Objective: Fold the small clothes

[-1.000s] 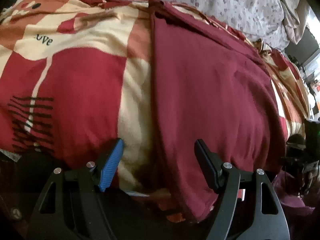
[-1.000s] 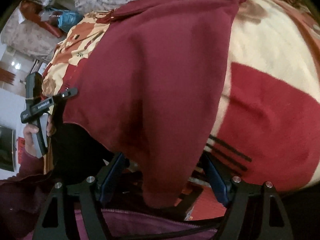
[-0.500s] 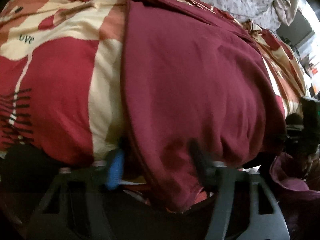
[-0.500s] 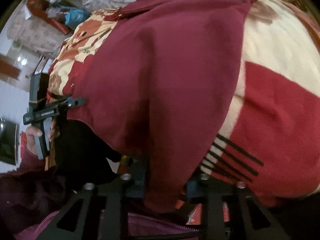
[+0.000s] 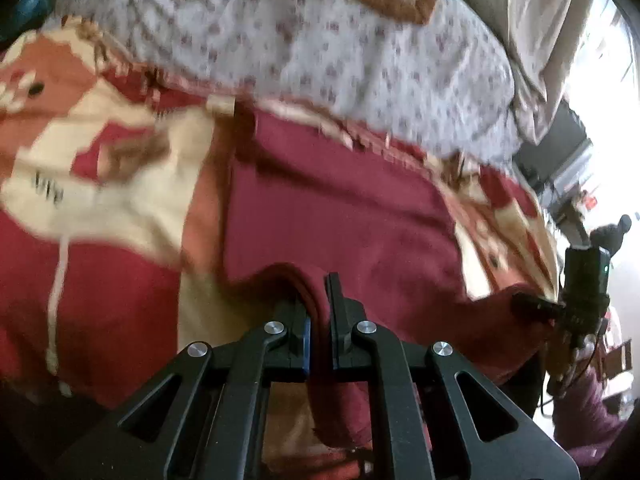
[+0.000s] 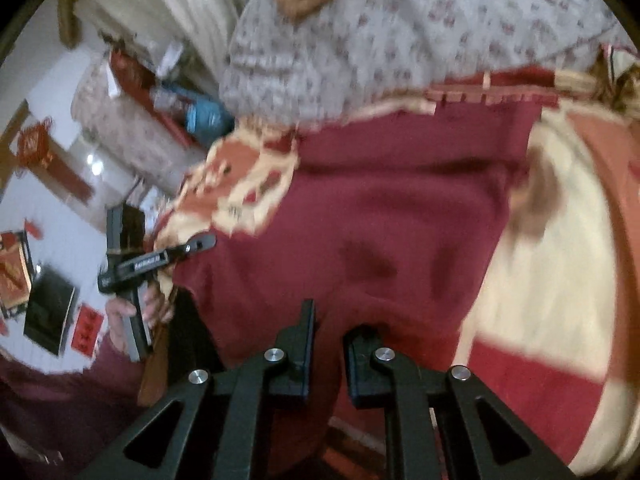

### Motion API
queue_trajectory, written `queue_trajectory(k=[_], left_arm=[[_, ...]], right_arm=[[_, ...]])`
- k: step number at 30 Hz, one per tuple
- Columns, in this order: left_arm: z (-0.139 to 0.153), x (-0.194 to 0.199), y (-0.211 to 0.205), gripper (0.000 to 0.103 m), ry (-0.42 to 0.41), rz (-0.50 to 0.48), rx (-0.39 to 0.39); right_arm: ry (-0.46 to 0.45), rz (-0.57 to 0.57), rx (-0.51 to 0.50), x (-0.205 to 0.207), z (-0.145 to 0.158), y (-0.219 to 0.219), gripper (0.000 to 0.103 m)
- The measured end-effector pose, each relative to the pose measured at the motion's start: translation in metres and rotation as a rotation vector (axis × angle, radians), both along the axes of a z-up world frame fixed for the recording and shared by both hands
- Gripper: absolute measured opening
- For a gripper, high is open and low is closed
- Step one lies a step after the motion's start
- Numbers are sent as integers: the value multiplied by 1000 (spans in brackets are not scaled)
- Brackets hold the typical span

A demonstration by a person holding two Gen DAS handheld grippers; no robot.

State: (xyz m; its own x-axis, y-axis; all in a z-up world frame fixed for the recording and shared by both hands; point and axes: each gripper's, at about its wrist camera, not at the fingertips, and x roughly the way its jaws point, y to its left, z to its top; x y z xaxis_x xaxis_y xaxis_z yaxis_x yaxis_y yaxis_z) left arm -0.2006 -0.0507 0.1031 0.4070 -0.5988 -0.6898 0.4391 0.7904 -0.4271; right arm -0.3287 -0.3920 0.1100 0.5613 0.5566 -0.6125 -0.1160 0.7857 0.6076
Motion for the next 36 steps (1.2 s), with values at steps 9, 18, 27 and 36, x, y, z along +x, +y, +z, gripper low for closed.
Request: queue_trajectory(k=[9, 18, 27, 36], left_arm=[[19, 117, -37, 5, -55, 99, -49], [-26, 229, -74, 5, 20, 170, -33], [-12, 237, -56, 76, -29, 194, -97], [-14, 229, -56, 76, -91, 127, -19]], right_arm=[[-33, -195, 54, 101, 4, -64, 12], [51, -399, 53, 207, -44, -134, 13], [21, -487, -152, 200, -13, -135, 54], [111, -173, -455, 233, -36, -47, 54]])
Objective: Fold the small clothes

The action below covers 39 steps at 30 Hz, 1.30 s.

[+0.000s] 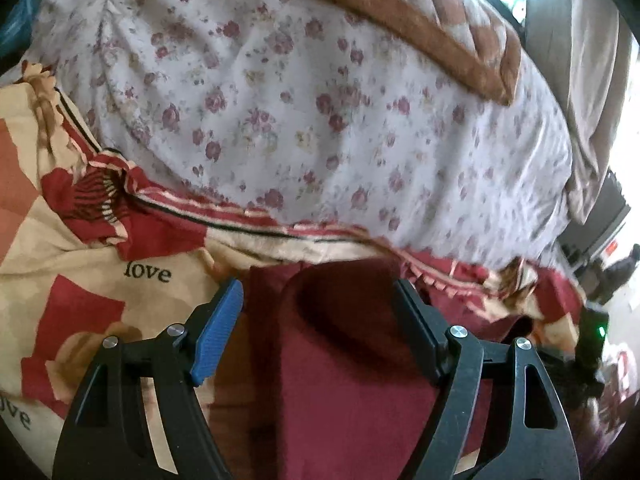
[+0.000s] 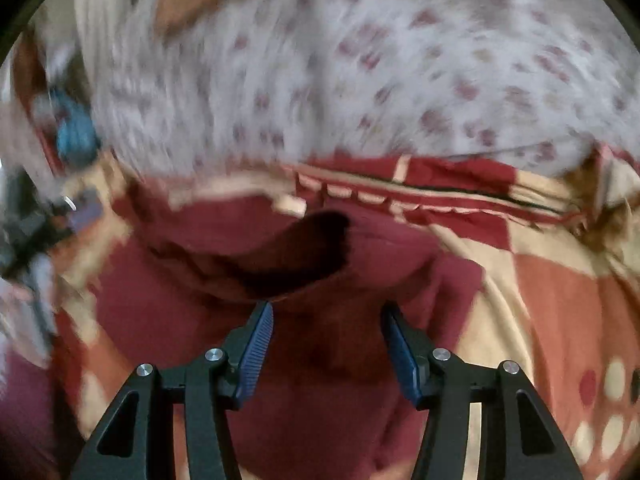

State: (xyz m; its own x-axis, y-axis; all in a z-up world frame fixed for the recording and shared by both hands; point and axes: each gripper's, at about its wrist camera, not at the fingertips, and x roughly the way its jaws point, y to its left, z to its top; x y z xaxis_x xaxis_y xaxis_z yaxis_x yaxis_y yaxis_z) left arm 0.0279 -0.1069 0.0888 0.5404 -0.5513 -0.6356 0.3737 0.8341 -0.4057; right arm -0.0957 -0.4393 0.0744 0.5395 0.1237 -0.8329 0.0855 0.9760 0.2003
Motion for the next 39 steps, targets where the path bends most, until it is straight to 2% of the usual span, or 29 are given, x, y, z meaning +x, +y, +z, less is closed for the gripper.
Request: queue_trajectory(k=[2, 3, 5, 6, 8, 10, 14, 15, 17, 18, 20, 22, 24, 27, 29, 31, 32, 34, 35, 39], left_arm=[[-12, 4, -4, 76, 28, -2, 24], [-17, 4, -7, 76, 41, -3, 34], [-30, 9, -13, 76, 73, -3, 74], [-35, 10, -16, 76, 84, -2, 102], [-43, 9, -22, 76, 88, -3, 157], [-45, 7, -25, 76, 86, -10, 189], [-51, 4, -32, 76, 97, -34, 214], [-55, 3, -36, 76, 103, -43, 238], [-66, 4, -43, 76, 121, -46, 303], [-72, 4, -44, 76, 129, -41, 307], [-77, 3, -41, 76, 159, -24, 279], [-74, 2, -35, 76, 181, -9, 256], [-66, -4, -31, 76, 176, 5, 253], [-46, -20, -28, 76, 132, 14, 259], [-36, -27, -27, 76, 123, 21, 250], [-30, -39, -25, 76, 123, 24, 231], [-28, -45, -22, 76, 125, 20, 225], [-28, -58, -15, 76, 138, 28, 231], [-28, -64, -10, 76, 141, 32, 227], [-37, -78, 5, 76, 146, 56, 201]], right_arm=[[41, -11, -79, 27, -11, 3, 54], [26, -36, -101, 45, -14, -1, 54], [9, -92, -115, 66, -21, -15, 54], [42, -154, -125, 79, -30, -29, 54], [78, -221, -66, 82, -38, -47, 54], [49, -256, -3, 63, -33, -59, 54], [2, -258, -22, 14, -18, -67, 55], [-5, -249, -26, 3, -18, -66, 59], [69, -235, -53, -1, -35, -66, 62], [110, -245, -59, 0, -45, -70, 62], [107, -279, 26, -1, -53, -80, 63], [88, -327, 44, -12, -40, -86, 63], [27, -330, 25, -30, -20, -84, 63], [-16, -276, 46, -54, -1, -68, 63], [-7, -227, 82, -58, 1, -55, 62], [32, -177, 92, -56, -7, -43, 51], [50, -159, 82, -54, -13, -36, 41], [63, -143, 29, -56, -23, -26, 31], [57, -141, 5, -57, -23, -24, 19], [43, -125, -48, -77, -10, -17, 7]])
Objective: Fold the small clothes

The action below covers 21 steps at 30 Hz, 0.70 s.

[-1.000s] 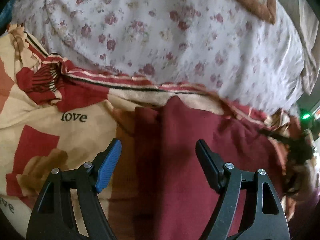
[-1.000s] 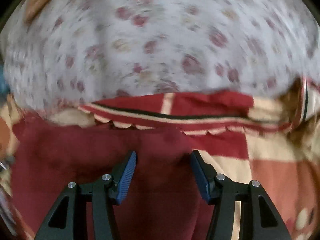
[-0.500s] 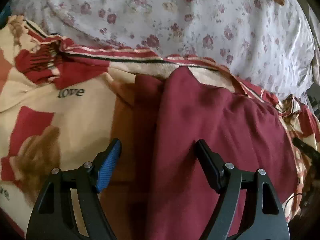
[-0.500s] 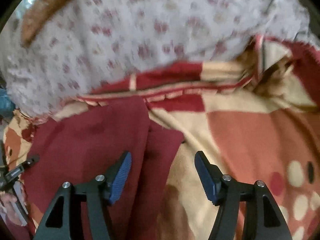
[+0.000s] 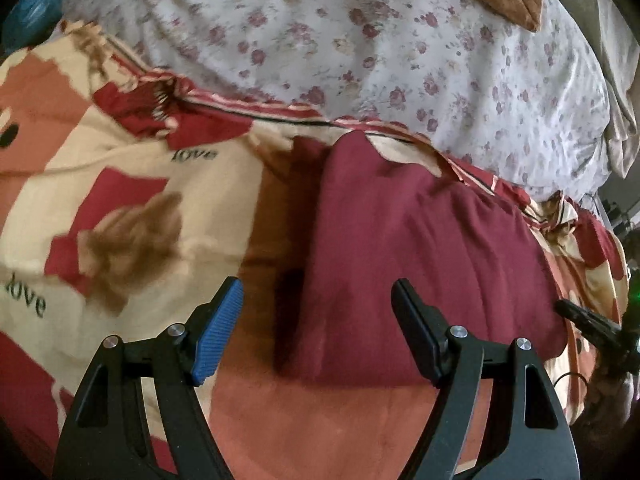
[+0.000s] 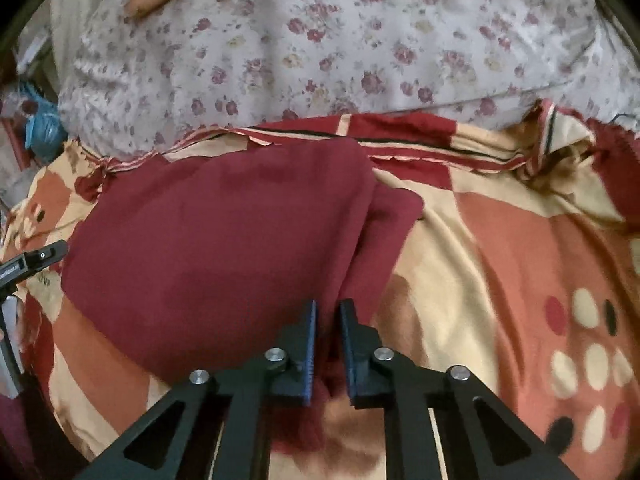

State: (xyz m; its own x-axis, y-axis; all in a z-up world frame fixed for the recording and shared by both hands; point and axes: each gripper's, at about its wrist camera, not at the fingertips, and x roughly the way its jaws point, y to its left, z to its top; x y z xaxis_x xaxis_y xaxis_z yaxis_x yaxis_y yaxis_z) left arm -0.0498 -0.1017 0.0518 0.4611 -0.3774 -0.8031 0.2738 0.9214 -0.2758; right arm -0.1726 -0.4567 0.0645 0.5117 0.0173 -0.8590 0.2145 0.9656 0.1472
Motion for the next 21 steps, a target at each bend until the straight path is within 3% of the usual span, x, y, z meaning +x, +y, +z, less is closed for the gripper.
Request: queue_trajectory(k=[3, 7, 8, 9, 11, 14, 21], left_arm=[[-18, 6, 5, 76, 26, 49, 14], [-31, 11, 11, 76, 64, 68, -21], [-31, 11, 12, 76, 59, 68, -21], [-30, 10, 11, 76, 52, 66, -16], [-28, 10, 9, 76, 32, 61, 1], [-27, 8, 6, 76, 6, 44, 27], [-30, 10, 5, 76, -5, 20, 42]], right_arm=[[43, 10, -35, -3, -13, 4, 7], [8, -45, -28, -7, 12, 1, 11], [-17, -57, -25, -8, 22, 2, 19], [-44, -51, -12, -5, 32, 6, 36], [-58, -28, 25, 7, 39, 15, 48], [-37, 40, 50, 40, 32, 45, 48], [-3, 172, -9, 133, 2, 130, 44]])
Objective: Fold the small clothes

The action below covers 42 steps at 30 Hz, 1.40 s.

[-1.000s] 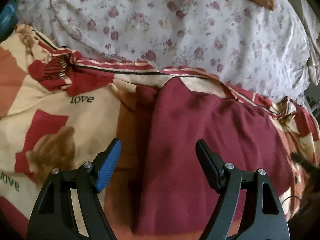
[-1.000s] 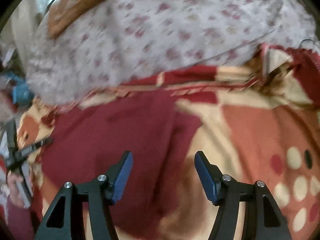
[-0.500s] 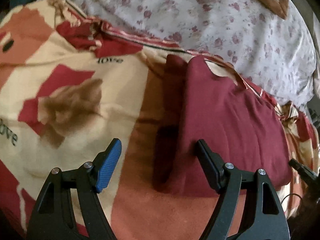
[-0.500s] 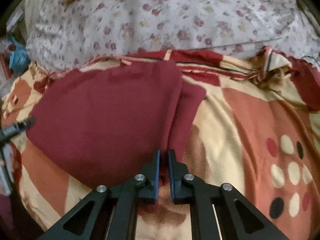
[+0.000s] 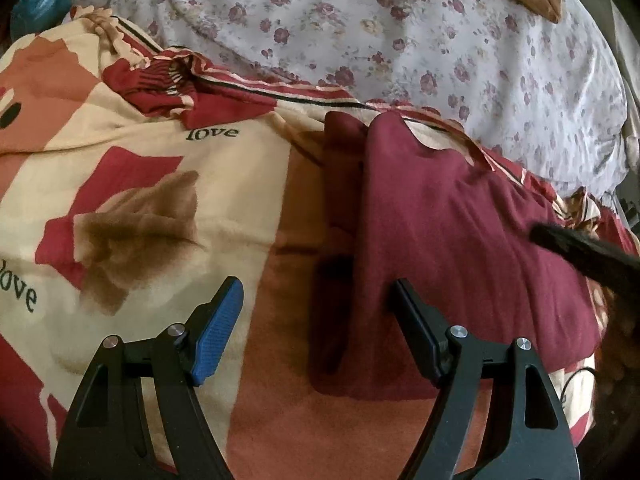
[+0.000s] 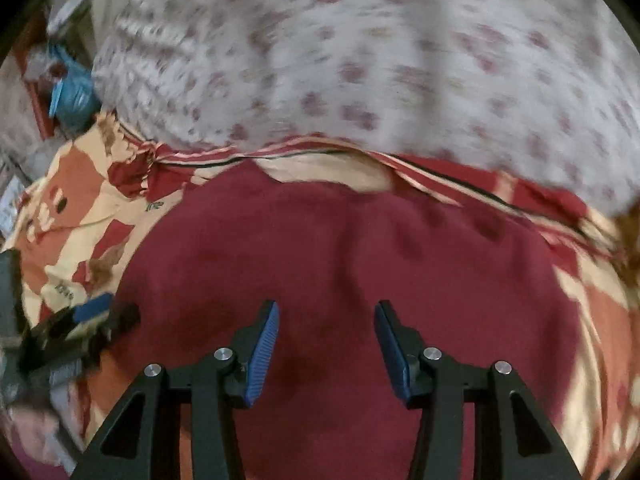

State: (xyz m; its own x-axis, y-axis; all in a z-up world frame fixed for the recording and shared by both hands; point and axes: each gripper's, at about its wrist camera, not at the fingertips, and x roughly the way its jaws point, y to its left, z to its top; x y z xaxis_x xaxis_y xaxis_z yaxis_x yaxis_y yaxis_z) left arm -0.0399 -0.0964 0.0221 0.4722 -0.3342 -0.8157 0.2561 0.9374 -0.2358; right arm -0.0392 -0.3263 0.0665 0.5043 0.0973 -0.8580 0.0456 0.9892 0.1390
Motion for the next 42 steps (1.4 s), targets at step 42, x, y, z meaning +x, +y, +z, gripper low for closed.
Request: queue_trajectory(k=[42], left_arm=[[-9, 7, -2, 79, 10, 19, -51]], right_arm=[[63, 80, 81, 42, -43, 40, 66]])
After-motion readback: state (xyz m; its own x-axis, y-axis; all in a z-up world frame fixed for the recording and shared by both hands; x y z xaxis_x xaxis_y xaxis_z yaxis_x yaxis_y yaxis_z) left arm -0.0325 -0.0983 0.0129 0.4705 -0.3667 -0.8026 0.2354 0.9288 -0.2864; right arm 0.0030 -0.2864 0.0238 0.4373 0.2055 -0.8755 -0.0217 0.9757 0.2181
